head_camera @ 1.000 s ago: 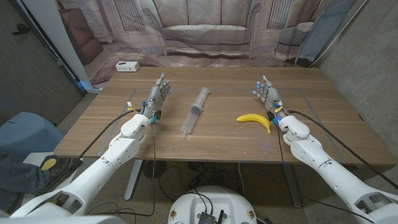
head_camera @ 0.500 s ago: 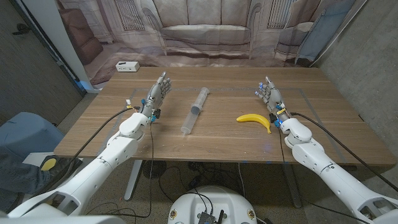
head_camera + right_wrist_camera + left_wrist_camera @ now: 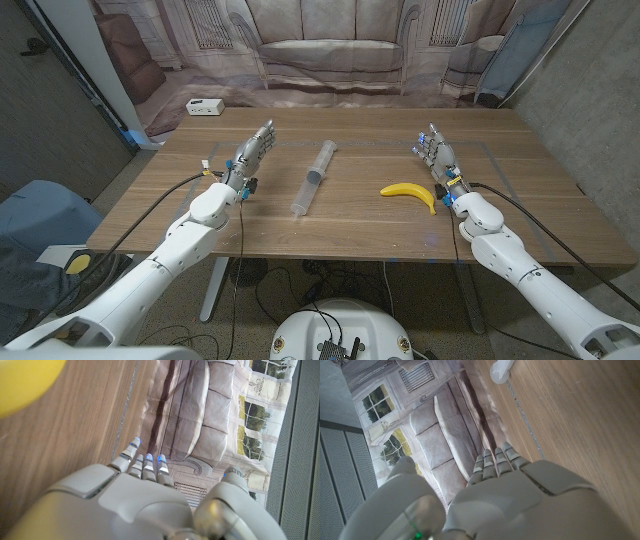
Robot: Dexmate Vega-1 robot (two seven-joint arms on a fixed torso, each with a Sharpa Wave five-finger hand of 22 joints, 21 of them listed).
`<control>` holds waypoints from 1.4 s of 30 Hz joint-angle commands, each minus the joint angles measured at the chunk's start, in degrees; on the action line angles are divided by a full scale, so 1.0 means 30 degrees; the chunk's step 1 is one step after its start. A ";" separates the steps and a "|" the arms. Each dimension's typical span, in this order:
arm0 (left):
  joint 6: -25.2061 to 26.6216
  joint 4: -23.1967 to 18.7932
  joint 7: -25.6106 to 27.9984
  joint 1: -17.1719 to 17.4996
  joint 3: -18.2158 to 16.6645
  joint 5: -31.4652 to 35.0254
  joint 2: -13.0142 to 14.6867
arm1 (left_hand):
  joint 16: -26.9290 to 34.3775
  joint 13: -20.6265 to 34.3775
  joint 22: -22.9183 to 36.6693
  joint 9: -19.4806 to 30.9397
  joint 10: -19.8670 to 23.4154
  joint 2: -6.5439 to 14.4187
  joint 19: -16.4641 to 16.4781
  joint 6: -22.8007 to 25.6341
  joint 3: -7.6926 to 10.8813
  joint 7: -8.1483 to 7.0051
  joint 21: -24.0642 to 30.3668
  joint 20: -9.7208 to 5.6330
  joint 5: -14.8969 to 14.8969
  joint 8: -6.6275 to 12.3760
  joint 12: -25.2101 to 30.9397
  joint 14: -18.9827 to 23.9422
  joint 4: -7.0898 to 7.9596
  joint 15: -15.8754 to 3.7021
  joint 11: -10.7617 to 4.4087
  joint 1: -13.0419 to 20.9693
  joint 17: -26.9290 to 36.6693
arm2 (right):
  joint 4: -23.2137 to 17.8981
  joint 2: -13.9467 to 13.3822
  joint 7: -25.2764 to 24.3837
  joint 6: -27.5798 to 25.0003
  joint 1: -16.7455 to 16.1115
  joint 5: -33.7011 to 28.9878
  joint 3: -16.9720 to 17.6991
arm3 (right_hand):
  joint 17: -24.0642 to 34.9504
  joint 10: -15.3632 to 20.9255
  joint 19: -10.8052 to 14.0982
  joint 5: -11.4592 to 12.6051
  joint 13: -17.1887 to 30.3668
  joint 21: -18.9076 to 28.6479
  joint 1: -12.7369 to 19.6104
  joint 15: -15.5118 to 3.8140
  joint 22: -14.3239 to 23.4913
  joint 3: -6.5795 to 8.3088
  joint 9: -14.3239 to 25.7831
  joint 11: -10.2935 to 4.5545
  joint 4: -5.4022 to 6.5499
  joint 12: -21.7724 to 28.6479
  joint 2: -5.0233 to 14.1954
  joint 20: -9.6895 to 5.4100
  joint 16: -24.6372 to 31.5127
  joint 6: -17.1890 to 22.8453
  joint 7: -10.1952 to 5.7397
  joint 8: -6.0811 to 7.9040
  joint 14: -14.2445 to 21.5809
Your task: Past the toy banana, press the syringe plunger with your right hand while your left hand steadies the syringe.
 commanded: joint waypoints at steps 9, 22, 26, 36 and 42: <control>0.4930 -0.5354 0.6190 0.2393 -0.0417 0.4291 0.1554 | 0.0491 0.0114 0.0134 0.0136 0.2368 -0.0156 0.2600 0.2306 0.0502 0.0088 0.0311 0.0615 -0.0552 0.0417 0.0635 0.2731 -0.1503 -0.0170 -0.0157 0.1872 0.0109 | -0.0562 -0.0252 0.0057 0.0641 -0.0761 0.0063 0.0346 | 0.0032 0.0182 0.0185 0.0068 0.0065 -0.0090 0.0198 0.0078 0.0113 0.0083 0.0036 0.0021 -0.0004 -0.0026 0.0027 0.0059 -0.0010 0.0272 -0.0055 0.0100 0.0089; 0.7083 -0.6988 0.6867 0.2745 -0.0069 0.5792 0.1873 | 0.0478 0.0147 0.0153 0.0160 0.3250 -0.0493 0.3721 0.3563 0.0660 -0.0170 0.0401 0.1021 -0.0594 0.0535 0.0767 0.3778 -0.2256 -0.0229 -0.0432 0.2765 0.0095 | -0.0580 -0.0491 0.0578 0.1379 -0.1360 0.0514 0.0860 | 0.0037 0.0323 0.0217 0.0062 0.0070 -0.0161 0.0198 0.0083 0.0115 0.0064 0.0038 0.0073 0.0000 -0.0035 0.0020 0.0070 -0.0045 0.0282 -0.0045 0.0073 0.0120; 0.8281 -0.7655 0.6494 0.2739 -0.0040 0.5944 0.2417 | 0.0317 0.0157 0.0158 0.0168 0.2979 -0.0554 0.3633 0.3406 0.0679 -0.0107 0.0287 0.0997 -0.0605 0.0378 0.0607 0.3616 -0.2358 -0.0188 -0.0253 0.2909 0.0095 | -0.0875 -0.0499 0.0301 0.1467 -0.1716 0.0497 0.0976 | 0.0038 0.0346 0.0225 0.0060 0.0071 -0.0177 0.0199 0.0081 0.0116 0.0059 0.0038 0.0081 0.0000 -0.0040 0.0016 0.0074 -0.0060 0.0282 -0.0042 0.0067 0.0111; 1.1197 -0.9098 0.6406 0.2544 0.0321 0.6674 0.3166 | 0.0104 0.0176 0.0169 0.0178 0.2756 -0.0598 0.3491 0.3125 0.0697 0.0008 0.0106 0.1155 -0.0634 0.0137 0.0440 0.3400 -0.2436 -0.0070 -0.0108 0.3042 0.0101 | -0.1347 -0.0593 -0.0106 0.1592 -0.2259 0.0345 0.1147 | 0.0039 0.0382 0.0253 0.0059 0.0075 -0.0228 0.0213 0.0080 0.0117 0.0052 0.0039 0.0086 -0.0004 -0.0075 0.0019 0.0084 -0.0080 0.0298 -0.0043 0.0053 0.0153; 1.2907 -0.9921 0.6678 0.2074 0.0913 0.7566 0.3281 | 0.0121 0.0182 0.0172 0.0182 0.2830 -0.0629 0.3567 0.3230 0.0702 0.0062 0.0090 0.1181 -0.0638 0.0140 0.0441 0.3542 -0.2473 -0.0048 -0.0108 0.3103 0.0103 | -0.1358 -0.0562 -0.0137 0.1659 -0.2315 0.0347 0.1194 | 0.0039 0.0412 0.0265 0.0057 0.0077 -0.0248 0.0218 0.0079 0.0118 0.0045 0.0039 0.0083 -0.0007 -0.0084 0.0011 0.0076 -0.0099 0.0307 -0.0037 0.0049 0.0146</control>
